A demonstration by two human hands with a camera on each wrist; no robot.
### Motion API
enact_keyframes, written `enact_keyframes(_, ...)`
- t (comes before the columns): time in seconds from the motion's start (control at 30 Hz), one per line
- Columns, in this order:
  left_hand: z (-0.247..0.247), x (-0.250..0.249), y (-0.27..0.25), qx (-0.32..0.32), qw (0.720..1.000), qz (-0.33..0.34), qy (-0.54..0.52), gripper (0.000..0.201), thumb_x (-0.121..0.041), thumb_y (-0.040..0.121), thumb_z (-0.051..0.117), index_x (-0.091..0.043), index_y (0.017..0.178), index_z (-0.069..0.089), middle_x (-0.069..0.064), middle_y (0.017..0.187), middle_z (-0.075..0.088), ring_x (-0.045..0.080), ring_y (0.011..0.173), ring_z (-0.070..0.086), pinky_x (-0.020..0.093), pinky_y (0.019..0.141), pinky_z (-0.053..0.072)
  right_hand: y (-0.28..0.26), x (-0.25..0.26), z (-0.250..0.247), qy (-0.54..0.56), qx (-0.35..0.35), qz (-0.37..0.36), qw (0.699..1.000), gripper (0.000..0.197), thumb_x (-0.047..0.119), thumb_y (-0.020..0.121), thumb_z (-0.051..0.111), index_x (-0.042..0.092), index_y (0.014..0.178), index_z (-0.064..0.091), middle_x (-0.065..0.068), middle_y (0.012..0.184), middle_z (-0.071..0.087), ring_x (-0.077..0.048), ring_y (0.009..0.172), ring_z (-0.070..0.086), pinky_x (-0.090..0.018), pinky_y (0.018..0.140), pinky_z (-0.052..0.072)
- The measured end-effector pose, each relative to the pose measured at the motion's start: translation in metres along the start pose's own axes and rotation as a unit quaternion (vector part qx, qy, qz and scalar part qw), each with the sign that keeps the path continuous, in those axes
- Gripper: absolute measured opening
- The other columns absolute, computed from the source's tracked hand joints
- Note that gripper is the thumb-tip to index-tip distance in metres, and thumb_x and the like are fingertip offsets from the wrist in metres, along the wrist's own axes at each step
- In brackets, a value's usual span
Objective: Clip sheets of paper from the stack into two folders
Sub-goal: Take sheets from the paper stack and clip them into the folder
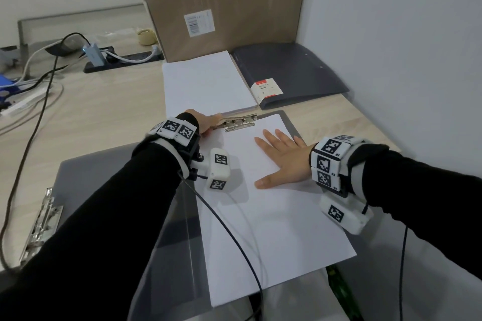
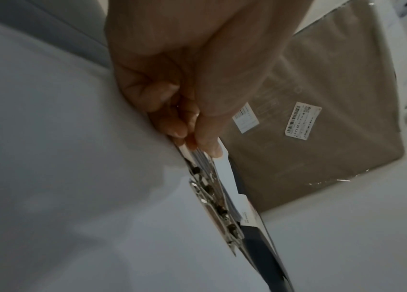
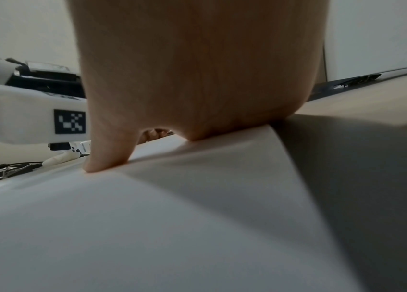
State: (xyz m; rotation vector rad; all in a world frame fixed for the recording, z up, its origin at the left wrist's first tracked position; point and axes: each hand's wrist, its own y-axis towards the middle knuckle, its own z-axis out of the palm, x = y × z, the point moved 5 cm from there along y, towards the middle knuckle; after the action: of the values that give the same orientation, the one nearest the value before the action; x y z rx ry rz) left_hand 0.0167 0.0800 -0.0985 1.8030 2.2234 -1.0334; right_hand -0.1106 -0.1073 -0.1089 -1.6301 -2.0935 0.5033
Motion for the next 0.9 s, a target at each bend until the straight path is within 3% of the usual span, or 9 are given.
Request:
enact_keyframes(0.1,-0.001,-0.005,-0.002,0.02,0.998,0.012,0.06,0.044,-0.048,0.091,0.049,-0.011,0.07,0.056,0.009,0.079,0.056,0.024,0.064,0.048,0.026,0.057,0.034,0.0,0.0,0.0,0.0,0.001,0.0,1.0,0.108,0.08,0.075,0.041,0.03,0.148,-0.022,0.006,0.156,-0.031,-0.018,0.145,-0.027,-0.045,0.117,-0.012)
enact_keyframes(0.2,-0.002,-0.009,-0.006,0.04,0.992,0.01,0.122,0.047,-0.047,0.092,0.049,-0.002,0.102,0.063,0.021,0.111,0.063,0.025,0.091,0.056,0.027,0.074,0.037,-0.001,0.0,-0.001,0.001,0.003,0.0,1.0,0.108,0.079,0.075,0.041,0.03,0.148,-0.023,0.006,0.155,-0.031,-0.018,0.145,-0.027,-0.045,0.117,-0.012)
enact_keyframes(0.23,-0.002,-0.01,-0.007,0.038,0.99,0.013,0.136,0.048,-0.046,0.093,0.049,-0.001,0.099,0.063,0.02,0.112,0.065,0.026,0.091,0.057,0.026,0.073,0.037,-0.001,0.0,0.0,0.001,0.003,0.0,1.0,0.109,0.079,0.075,0.041,0.03,0.148,-0.023,0.006,0.155,-0.031,-0.018,0.145,-0.027,-0.045,0.117,-0.012)
enact_keyframes(0.3,-0.002,-0.014,-0.007,0.016,0.983,0.014,0.181,0.05,-0.048,0.095,0.043,-0.006,0.07,0.052,0.012,0.083,0.061,0.025,0.078,0.052,0.026,0.072,0.034,-0.001,0.0,0.0,0.0,0.006,-0.001,1.0,0.109,0.079,0.075,0.041,0.03,0.148,-0.023,0.006,0.155,-0.032,-0.018,0.145,-0.027,-0.045,0.117,-0.012)
enact_keyframes(0.37,-0.002,-0.017,-0.006,-0.009,0.978,0.005,0.208,0.055,-0.051,0.094,0.04,-0.008,0.061,0.04,0.006,0.066,0.044,0.024,0.069,0.046,0.027,0.075,0.032,0.0,-0.001,-0.001,-0.001,0.008,-0.001,1.0,0.109,0.079,0.075,0.041,0.03,0.148,-0.023,0.006,0.155,-0.032,-0.018,0.144,-0.028,-0.045,0.118,-0.012)
enact_keyframes(0.43,0.002,-0.016,-0.003,-0.021,0.981,0.007,0.195,0.054,-0.051,0.091,0.046,-0.005,0.065,0.041,0.006,0.062,0.042,0.022,0.059,0.044,0.029,0.074,0.035,0.001,0.0,-0.001,-0.001,0.009,0.0,1.0,0.108,0.079,0.076,0.041,0.03,0.148,-0.023,0.006,0.155,-0.032,-0.018,0.144,-0.028,-0.045,0.118,-0.012)
enact_keyframes(0.53,0.002,-0.013,-0.002,-0.057,0.985,0.026,0.162,0.048,-0.044,0.087,0.057,-0.007,0.061,0.039,0.006,0.063,0.044,0.024,0.06,0.047,0.03,0.068,0.037,0.0,0.001,-0.001,-0.003,0.008,0.001,1.0,0.108,0.079,0.076,0.041,0.03,0.148,-0.023,0.007,0.155,-0.032,-0.017,0.144,-0.028,-0.045,0.117,-0.012)
enact_keyframes(0.7,0.001,-0.008,-0.004,-0.034,0.992,0.017,0.123,0.051,-0.051,0.085,0.057,-0.003,0.071,0.047,0.008,0.067,0.049,0.027,0.078,0.05,0.03,0.071,0.038,-0.001,0.0,-0.001,-0.006,-0.001,0.003,1.0,0.109,0.079,0.075,0.042,0.03,0.148,-0.021,0.007,0.156,-0.029,-0.018,0.145,-0.026,-0.045,0.118,-0.011)
enact_keyframes(0.9,0.0,-0.003,-0.012,-0.031,0.998,0.03,0.042,0.049,-0.047,0.089,0.052,-0.012,0.055,0.047,0.002,0.051,0.049,0.019,0.051,0.042,0.026,0.052,0.033,-0.002,0.001,-0.003,-0.011,0.0,0.015,1.0,0.105,0.078,0.076,0.04,0.03,0.15,-0.018,0.007,0.157,-0.026,-0.018,0.147,-0.021,-0.05,0.118,-0.006)
